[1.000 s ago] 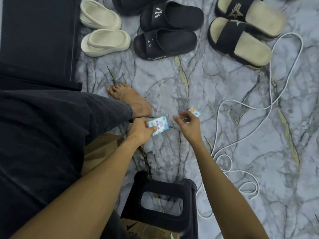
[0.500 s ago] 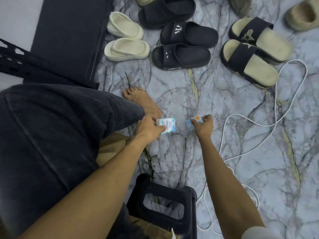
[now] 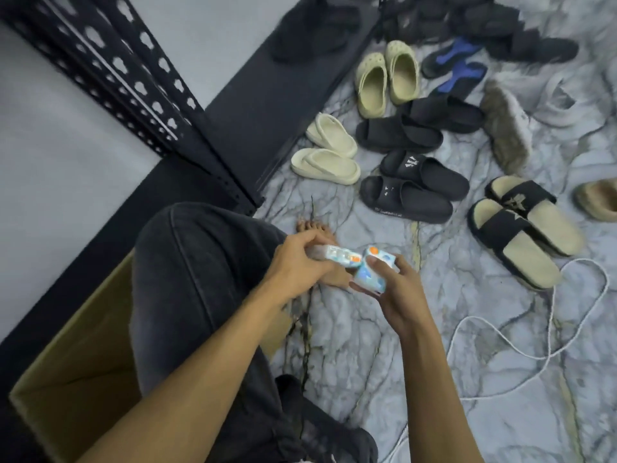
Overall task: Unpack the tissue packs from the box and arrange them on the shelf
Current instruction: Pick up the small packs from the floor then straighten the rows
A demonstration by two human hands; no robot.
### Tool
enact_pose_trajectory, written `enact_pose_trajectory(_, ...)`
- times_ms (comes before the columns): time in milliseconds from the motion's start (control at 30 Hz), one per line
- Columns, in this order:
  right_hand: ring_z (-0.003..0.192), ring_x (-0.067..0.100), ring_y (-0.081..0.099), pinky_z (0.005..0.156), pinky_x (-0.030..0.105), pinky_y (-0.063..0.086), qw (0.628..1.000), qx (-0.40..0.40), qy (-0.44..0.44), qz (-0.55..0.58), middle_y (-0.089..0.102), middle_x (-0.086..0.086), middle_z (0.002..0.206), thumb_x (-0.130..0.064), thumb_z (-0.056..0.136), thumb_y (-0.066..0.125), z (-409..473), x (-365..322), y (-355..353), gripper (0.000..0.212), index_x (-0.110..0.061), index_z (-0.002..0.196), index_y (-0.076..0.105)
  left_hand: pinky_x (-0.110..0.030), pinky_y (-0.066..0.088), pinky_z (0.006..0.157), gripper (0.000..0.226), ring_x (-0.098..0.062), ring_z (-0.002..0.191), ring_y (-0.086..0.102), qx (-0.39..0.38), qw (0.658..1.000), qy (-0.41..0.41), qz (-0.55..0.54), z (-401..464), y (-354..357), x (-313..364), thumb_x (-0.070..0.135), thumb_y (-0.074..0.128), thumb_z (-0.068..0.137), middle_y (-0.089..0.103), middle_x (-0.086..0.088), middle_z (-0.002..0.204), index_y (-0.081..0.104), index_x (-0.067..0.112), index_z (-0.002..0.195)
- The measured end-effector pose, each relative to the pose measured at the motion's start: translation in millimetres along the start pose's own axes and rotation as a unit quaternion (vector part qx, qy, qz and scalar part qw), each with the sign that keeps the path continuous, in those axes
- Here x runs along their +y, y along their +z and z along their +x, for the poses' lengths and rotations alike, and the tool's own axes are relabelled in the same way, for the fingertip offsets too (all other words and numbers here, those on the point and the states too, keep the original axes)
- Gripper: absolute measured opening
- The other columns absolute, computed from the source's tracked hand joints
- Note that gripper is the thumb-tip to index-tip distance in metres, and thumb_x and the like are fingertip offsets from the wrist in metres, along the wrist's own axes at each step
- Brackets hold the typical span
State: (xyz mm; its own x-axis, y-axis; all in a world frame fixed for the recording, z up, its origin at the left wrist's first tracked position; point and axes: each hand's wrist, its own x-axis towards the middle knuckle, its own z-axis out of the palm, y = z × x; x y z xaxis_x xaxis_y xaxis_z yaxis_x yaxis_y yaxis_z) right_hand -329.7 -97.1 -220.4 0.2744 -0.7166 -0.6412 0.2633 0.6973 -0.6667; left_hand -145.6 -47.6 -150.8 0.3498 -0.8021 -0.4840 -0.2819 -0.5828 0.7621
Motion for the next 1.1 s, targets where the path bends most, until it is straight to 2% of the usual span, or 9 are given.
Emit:
enact_pose_trajectory(100,0.112,0.050,0.064,0.097,0.064,0.050,0.998,-0.059,-0.008,0.003,0.067,0.031,0.118,-0.004,0.091,0.068,-19,-18,48,0.028,0.002,0.116,0.057,-0.034,0.059,0.085,0.024,-0.008,0.092,0.070,0.059,0.994,0.018,-0.086,-26,-39,12,0.046,0.082,0.064,0.072,0.019,0.103,0.076,0.031,0.082)
enact_pose_trajectory(200,0.113,0.045,0.065,0.098,0.057,0.051,0.991,-0.130,-0.026,-0.007,0.065,0.031,0.123,-0.009,0.085,0.071,-39,-33,102,0.039,0.000,0.120,0.056,-0.027,0.055,0.077,0.010,-0.003,0.075,0.065,0.118,0.983,0.065,-0.127,-53,-82,14,0.026,0.081,0.083,0.069,0.023,0.089,0.078,0.027,0.093)
enact_pose_trajectory(300,0.104,0.037,0.068,0.084,0.043,0.061,0.978,-0.202,-0.034,-0.027,0.068,0.027,0.118,-0.005,0.085,0.070,-59,-42,162,0.035,-0.001,0.118,0.058,-0.027,0.059,0.088,0.038,-0.006,0.102,0.071,0.164,0.967,0.078,-0.180,-84,-133,10,0.004,0.078,0.087,0.073,0.008,0.113,0.068,0.021,0.119)
enact_pose_trajectory(400,0.092,0.027,0.072,0.072,0.033,0.060,0.962,-0.260,-0.052,-0.067,0.072,0.016,0.105,0.001,0.088,0.067,-80,-41,222,0.029,-0.002,0.115,0.059,-0.031,0.059,0.092,0.050,-0.008,0.104,0.071,0.203,0.951,0.061,-0.225,-118,-181,-2,0.003,0.081,0.083,0.073,0.004,0.116,0.065,0.019,0.127)
enact_pose_trajectory(500,0.091,0.026,0.070,0.071,0.035,0.061,0.934,-0.319,-0.090,-0.132,0.070,0.016,0.103,0.002,0.090,0.068,-109,-30,283,0.028,0.003,0.116,0.057,-0.038,0.059,0.093,0.044,-0.011,0.102,0.073,0.256,0.934,0.063,-0.242,-154,-213,-20,0.005,0.081,0.083,0.077,0.003,0.110,0.068,0.016,0.123)
enact_pose_trajectory(667,0.103,0.034,0.070,0.085,0.046,0.058,0.893,-0.389,-0.120,-0.191,0.071,0.017,0.110,-0.007,0.090,0.071,-159,5,353,0.027,-0.002,0.115,0.062,-0.042,0.059,0.095,0.042,-0.016,0.106,0.073,0.298,0.888,0.051,-0.348,-215,-268,-47,0.009,0.077,0.088,0.076,-0.002,0.115,0.064,0.014,0.128)
enact_pose_trajectory(800,0.103,0.031,0.067,0.088,0.046,0.054,0.870,-0.437,-0.084,-0.213,0.068,0.023,0.115,-0.018,0.091,0.067,-194,29,396,0.028,-0.006,0.116,0.067,-0.037,0.061,0.089,0.037,-0.031,0.110,0.071,0.291,0.785,0.089,-0.540,-261,-304,-70,0.001,0.064,0.094,0.073,-0.014,0.121,0.060,0.006,0.130)
enact_pose_trajectory(867,0.104,0.032,0.065,0.085,0.045,0.055,0.848,-0.468,-0.071,-0.238,0.066,0.022,0.116,-0.015,0.093,0.065,-211,38,416,0.027,-0.007,0.118,0.067,-0.036,0.060,0.089,0.041,-0.031,0.113,0.070,0.317,0.771,0.090,-0.545,-281,-313,-88,0.001,0.066,0.092,0.072,-0.014,0.122,0.059,0.008,0.132)
enact_pose_trajectory(1100,0.098,0.031,0.073,0.077,0.042,0.059,0.751,-0.558,-0.092,-0.341,0.076,0.012,0.103,-0.018,0.081,0.076,-279,68,459,0.038,-0.010,0.116,0.062,-0.030,0.057,0.085,0.048,-0.019,0.107,0.071,0.436,0.795,0.064,-0.417,-364,-340,-130,0.009,0.081,0.082,0.075,0.000,0.115,0.070,0.025,0.126)
